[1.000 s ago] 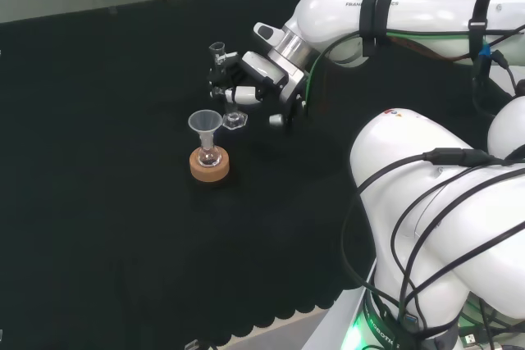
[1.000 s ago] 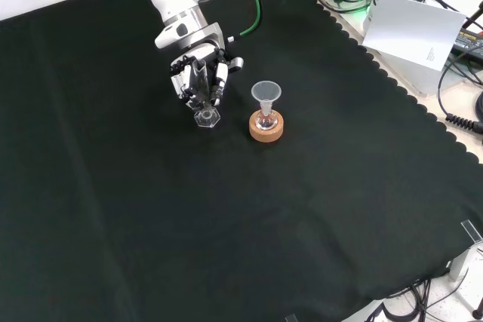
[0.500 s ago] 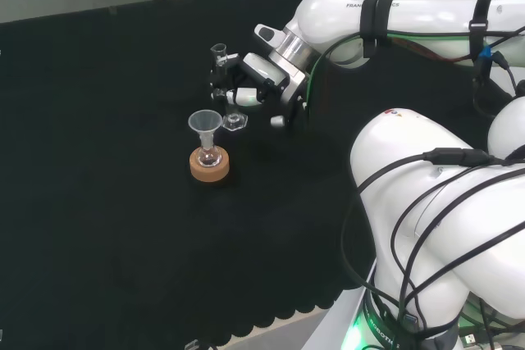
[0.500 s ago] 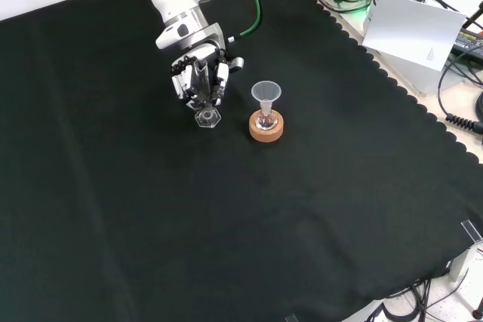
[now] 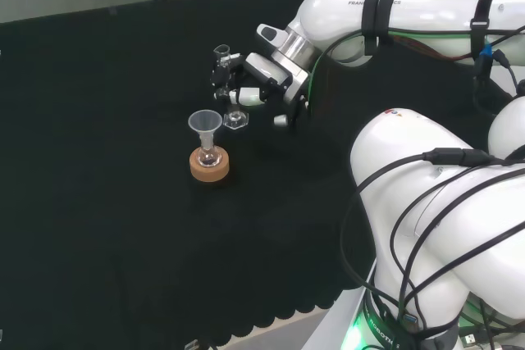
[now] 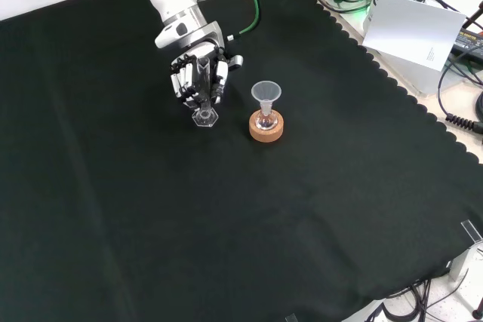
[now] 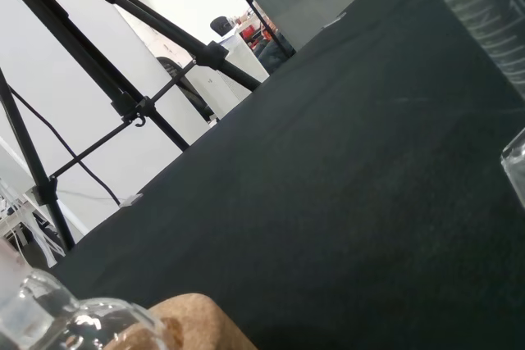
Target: Put the graduated cylinder back on the table.
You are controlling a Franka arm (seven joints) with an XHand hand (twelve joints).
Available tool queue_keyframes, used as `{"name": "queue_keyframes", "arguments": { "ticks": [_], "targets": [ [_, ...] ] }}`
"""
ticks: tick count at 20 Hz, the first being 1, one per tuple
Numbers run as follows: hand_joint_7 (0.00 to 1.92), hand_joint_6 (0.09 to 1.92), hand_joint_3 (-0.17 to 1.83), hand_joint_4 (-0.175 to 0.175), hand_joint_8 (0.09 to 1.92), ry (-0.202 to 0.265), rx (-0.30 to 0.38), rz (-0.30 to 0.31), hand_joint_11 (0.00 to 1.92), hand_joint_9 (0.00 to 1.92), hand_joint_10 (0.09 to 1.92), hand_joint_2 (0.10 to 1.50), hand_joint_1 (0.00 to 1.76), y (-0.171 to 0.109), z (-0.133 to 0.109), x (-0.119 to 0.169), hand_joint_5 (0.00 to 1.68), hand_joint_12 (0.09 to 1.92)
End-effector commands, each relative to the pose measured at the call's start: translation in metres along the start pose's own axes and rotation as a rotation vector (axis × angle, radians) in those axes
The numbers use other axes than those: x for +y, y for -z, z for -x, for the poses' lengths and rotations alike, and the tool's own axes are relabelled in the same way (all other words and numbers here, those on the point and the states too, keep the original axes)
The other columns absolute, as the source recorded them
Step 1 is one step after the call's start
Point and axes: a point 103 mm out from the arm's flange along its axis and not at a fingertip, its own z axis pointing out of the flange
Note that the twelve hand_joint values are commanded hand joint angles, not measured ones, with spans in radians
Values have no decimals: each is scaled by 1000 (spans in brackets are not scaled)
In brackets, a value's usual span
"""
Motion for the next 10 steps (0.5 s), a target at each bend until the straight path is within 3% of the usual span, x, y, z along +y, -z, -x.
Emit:
{"name": "queue_keyframes", "arguments": {
  "ticks": [1, 4, 10],
  "targets": [
    [921, 1093, -4, 53, 596, -7, 0, -5, 1112, 1378, 87, 1143, 1043, 0, 1, 0, 919, 912],
    [906, 788, -49, -31, 593, -16, 8, -8, 1084, 1364, 87, 1099, 1026, 0, 2, 0, 878, 926],
    [873, 671, -104, -67, 587, -38, 41, -20, 1032, 1328, 87, 1098, 995, 4, 8, -5, 851, 950]
  ]
}}
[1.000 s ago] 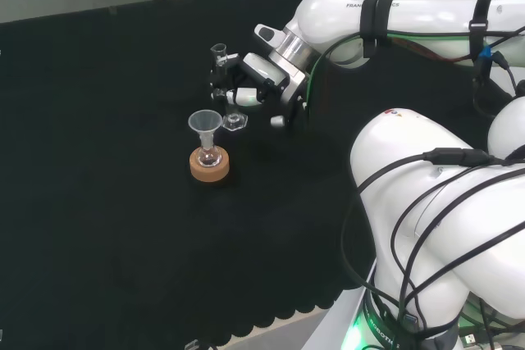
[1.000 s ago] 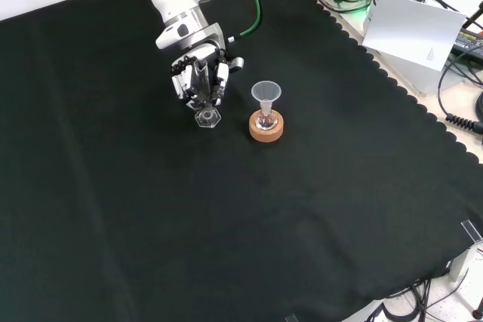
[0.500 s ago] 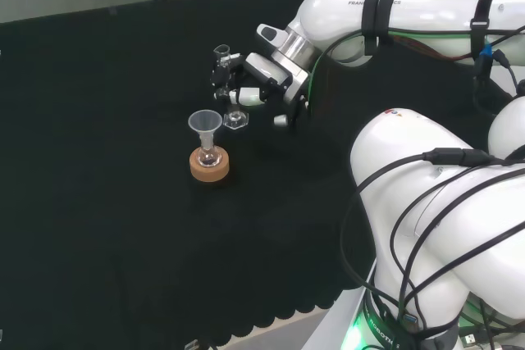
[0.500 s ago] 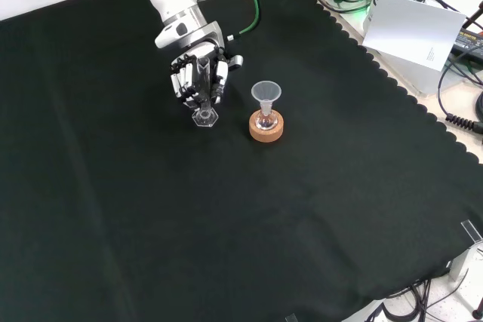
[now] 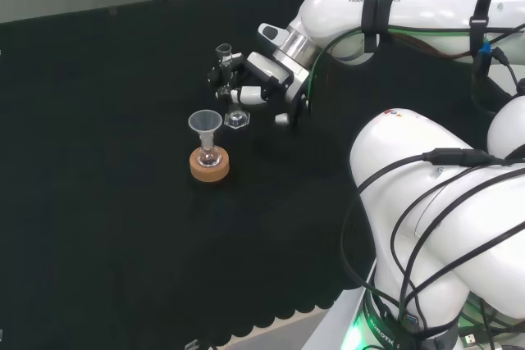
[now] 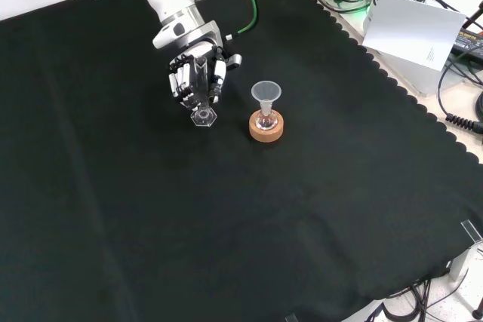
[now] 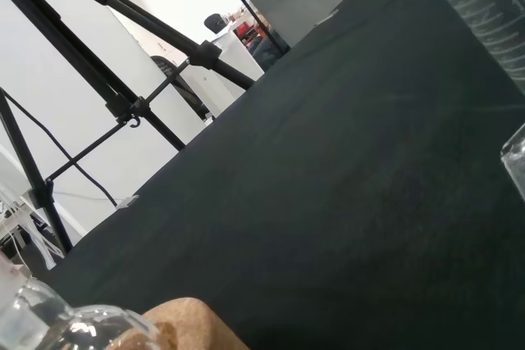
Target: Put the graduated cylinder back on the table.
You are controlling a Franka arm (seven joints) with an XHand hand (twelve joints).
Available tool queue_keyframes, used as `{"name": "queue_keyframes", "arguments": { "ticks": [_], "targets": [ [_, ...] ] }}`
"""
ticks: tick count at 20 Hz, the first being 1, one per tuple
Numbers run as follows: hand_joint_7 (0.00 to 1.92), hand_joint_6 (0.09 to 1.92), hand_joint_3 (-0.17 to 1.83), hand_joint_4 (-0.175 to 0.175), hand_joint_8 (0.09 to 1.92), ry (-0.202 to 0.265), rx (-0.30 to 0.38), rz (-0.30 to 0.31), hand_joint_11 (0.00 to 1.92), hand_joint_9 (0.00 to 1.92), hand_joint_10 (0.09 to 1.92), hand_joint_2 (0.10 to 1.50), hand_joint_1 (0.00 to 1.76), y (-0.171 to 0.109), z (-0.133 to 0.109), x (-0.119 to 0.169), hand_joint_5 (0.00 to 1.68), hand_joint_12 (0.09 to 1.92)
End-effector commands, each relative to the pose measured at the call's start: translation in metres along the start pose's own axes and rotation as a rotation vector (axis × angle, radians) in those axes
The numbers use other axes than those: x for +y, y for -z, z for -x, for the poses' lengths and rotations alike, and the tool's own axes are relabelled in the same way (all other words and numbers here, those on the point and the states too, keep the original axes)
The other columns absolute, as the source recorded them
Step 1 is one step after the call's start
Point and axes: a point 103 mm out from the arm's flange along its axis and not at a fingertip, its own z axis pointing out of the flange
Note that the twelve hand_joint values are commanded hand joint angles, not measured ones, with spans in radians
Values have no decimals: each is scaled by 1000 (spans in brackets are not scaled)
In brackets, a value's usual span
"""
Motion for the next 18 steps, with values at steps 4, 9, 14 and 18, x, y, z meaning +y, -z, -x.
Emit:
{"name": "queue_keyframes", "arguments": {
  "ticks": [4, 9, 14, 18],
  "targets": [
    [837, 677, -170, -75, 596, -14, 29, -12, 972, 1290, 87, 1111, 961, 5, 5, -6, 790, 994],
    [808, 683, -175, -76, 600, -18, 23, -19, 918, 1257, 87, 1077, 936, 1, 5, -4, 746, 1033],
    [776, 695, -175, -78, 610, -31, 27, -18, 868, 1232, 87, 1054, 904, 6, 4, -4, 691, 1072],
    [749, 704, -175, -82, 620, -36, 21, -15, 814, 1210, 87, 1031, 874, 15, 5, -4, 626, 1111]
  ]
}}
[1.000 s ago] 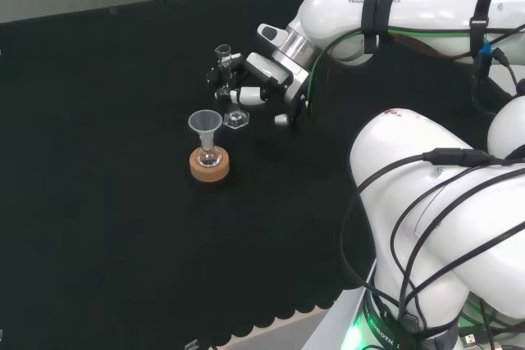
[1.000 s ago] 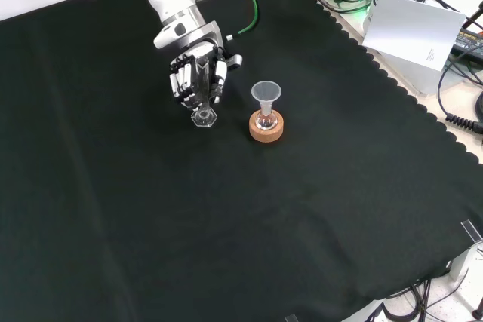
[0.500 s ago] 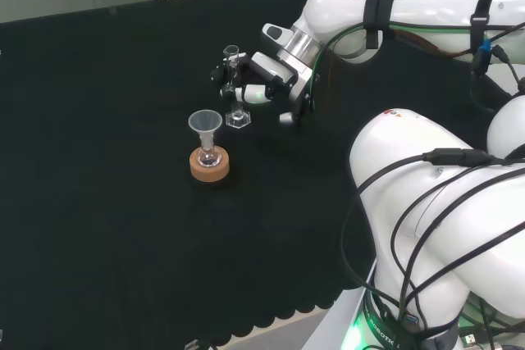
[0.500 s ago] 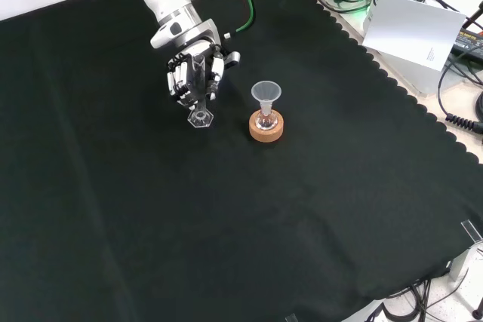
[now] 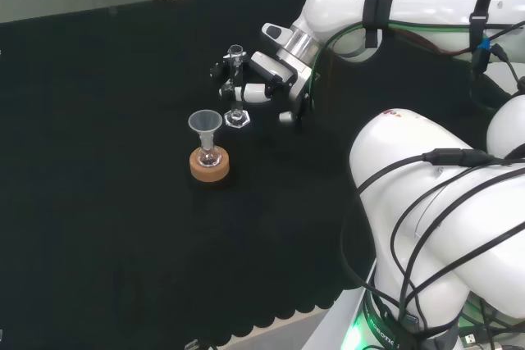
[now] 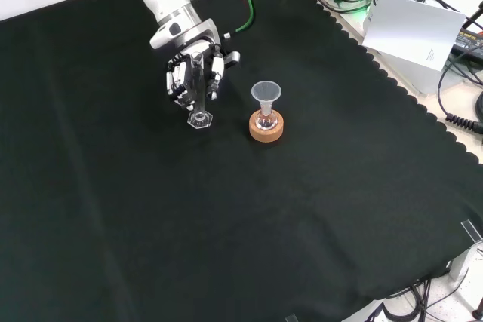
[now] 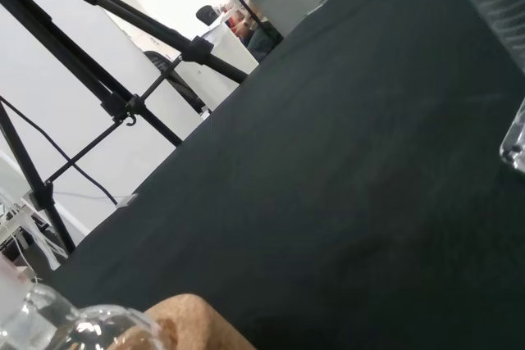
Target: Put the graduated cylinder back on the table.
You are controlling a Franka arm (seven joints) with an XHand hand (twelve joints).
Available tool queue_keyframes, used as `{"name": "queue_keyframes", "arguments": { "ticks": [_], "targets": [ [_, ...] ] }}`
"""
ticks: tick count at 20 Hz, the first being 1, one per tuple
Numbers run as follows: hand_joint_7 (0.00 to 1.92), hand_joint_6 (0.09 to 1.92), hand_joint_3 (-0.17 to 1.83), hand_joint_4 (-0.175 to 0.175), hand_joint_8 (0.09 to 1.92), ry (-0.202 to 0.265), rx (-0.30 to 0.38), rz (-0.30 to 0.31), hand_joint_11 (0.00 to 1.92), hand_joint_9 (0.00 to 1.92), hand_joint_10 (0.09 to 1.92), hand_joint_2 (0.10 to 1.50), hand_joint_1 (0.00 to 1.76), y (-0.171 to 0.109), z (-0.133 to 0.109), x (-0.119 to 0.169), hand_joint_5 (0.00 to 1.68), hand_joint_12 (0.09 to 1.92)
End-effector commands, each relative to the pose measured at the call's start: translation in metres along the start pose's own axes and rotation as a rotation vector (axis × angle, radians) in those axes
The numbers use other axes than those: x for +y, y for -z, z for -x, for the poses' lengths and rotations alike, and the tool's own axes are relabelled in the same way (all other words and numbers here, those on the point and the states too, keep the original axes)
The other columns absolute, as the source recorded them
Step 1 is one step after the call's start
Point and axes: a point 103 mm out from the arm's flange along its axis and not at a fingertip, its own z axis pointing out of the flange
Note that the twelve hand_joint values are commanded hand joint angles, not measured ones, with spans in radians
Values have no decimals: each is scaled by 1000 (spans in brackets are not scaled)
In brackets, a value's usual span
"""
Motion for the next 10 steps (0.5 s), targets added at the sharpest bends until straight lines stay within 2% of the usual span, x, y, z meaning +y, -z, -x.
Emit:
{"name": "queue_keyframes", "arguments": {
  "ticks": [1, 10],
  "targets": [
    [746, 704, -175, -82, 621, -9, -6, 1, 808, 1206, 87, 1027, 871, 10, 0, 0, 617, 1115],
    [663, 691, -175, -83, 638, -19, -13, -5, 681, 1127, 87, 984, 816, 21, 3, 2, 483, 1204]
  ]
}}
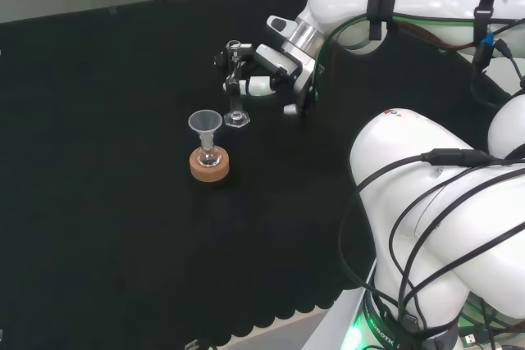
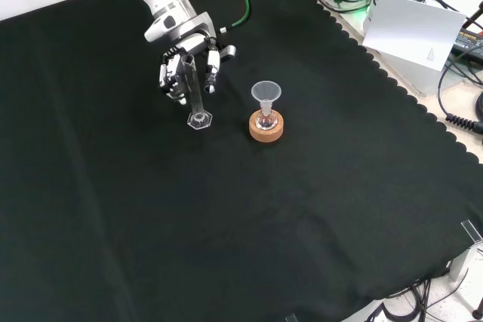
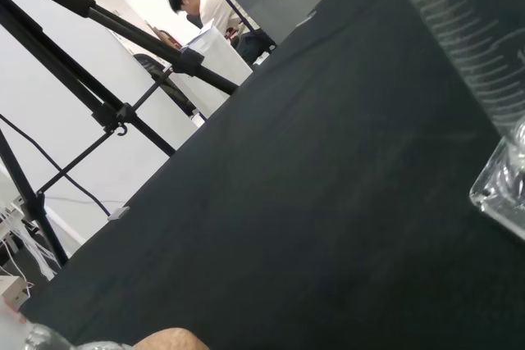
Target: Put the graduated cylinder back on the table.
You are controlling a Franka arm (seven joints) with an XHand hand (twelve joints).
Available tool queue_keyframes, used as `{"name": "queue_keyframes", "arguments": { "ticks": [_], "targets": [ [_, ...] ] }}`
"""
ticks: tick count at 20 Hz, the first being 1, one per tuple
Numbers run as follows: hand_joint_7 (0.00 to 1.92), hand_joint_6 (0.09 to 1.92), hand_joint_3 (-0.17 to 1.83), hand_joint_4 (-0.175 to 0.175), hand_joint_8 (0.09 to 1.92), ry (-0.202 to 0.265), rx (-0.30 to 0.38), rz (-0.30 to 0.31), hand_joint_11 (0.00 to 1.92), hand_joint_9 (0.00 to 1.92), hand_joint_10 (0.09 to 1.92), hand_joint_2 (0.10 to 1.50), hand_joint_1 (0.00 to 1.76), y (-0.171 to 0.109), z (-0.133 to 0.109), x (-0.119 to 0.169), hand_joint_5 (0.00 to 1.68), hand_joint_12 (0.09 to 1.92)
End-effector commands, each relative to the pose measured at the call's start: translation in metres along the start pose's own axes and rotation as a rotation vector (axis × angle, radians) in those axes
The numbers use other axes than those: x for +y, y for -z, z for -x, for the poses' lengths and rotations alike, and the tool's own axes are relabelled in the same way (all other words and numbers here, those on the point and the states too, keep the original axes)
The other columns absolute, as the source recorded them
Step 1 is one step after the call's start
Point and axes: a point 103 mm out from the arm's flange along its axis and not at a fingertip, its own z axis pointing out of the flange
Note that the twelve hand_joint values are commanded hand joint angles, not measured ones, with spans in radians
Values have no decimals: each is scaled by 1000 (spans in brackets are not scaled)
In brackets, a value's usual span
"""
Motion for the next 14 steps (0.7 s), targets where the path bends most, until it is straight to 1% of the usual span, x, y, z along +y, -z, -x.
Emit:
{"name": "queue_keyframes", "arguments": {
  "ticks": [1, 6, 8, 11, 14],
  "targets": [
    [653, 687, -175, -83, 639, -6, -4, -5, 669, 1116, 87, 980, 810, 4, 0, 1, 474, 1208],
    [592, 660, -175, -82, 653, -17, -8, -12, 616, 1066, 87, 967, 797, 2, 1, 2, 448, 1237],
    [503, 623, -175, -82, 659, -25, -5, -11, 548, 992, 87, 958, 784, 7, 0, 2, 421, 1268],
    [320, 507, -175, -80, 675, -45, -3, -20, 358, 823, 87, 937, 745, 19, 0, -1, 358, 1362],
    [169, 326, -175, -80, 699, -63, -12, -13, 208, 688, 87, 917, 706, 32, -2, -6, 322, 1446]
  ]
}}
